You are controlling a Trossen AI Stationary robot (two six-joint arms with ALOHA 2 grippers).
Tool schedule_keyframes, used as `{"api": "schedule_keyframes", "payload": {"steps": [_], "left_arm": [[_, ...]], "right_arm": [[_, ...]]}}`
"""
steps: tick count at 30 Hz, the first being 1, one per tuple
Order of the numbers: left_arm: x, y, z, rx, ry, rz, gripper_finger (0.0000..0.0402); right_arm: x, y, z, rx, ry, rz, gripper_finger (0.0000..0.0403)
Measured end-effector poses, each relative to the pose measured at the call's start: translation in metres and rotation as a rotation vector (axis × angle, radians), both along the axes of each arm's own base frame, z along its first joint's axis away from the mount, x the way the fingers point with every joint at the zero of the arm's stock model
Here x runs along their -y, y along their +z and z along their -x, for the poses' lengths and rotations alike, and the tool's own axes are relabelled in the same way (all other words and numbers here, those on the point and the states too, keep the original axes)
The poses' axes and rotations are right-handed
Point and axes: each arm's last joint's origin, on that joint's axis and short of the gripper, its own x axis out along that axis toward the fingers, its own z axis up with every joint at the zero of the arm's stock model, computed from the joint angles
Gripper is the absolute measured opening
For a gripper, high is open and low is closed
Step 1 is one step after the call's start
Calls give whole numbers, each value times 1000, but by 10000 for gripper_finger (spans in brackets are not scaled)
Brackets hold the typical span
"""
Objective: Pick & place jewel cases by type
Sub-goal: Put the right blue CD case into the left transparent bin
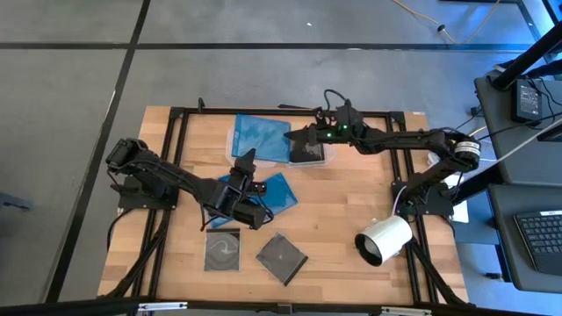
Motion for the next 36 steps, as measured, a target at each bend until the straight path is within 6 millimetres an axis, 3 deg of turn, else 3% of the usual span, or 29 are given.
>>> {"api": "schedule_keyframes", "payload": {"steps": [5,10,15,27,31,36], "left_arm": [[0,0,0,-1,0,1,35],[0,0,0,-9,0,-3,34],[0,0,0,-15,1,-8,36],[0,0,0,-35,2,-18,36],[0,0,0,-35,2,-18,34],[0,0,0,-37,0,-13,36]], "right_arm": [[1,-7,-5,-17,41,-27,255],[2,3,-4,57,43,54,255],[1,6,-4,80,61,-12,255],[-3,8,-6,107,-42,-60,255],[-3,8,-6,107,-63,44,255],[-2,7,-6,97,-82,29,255]]}}
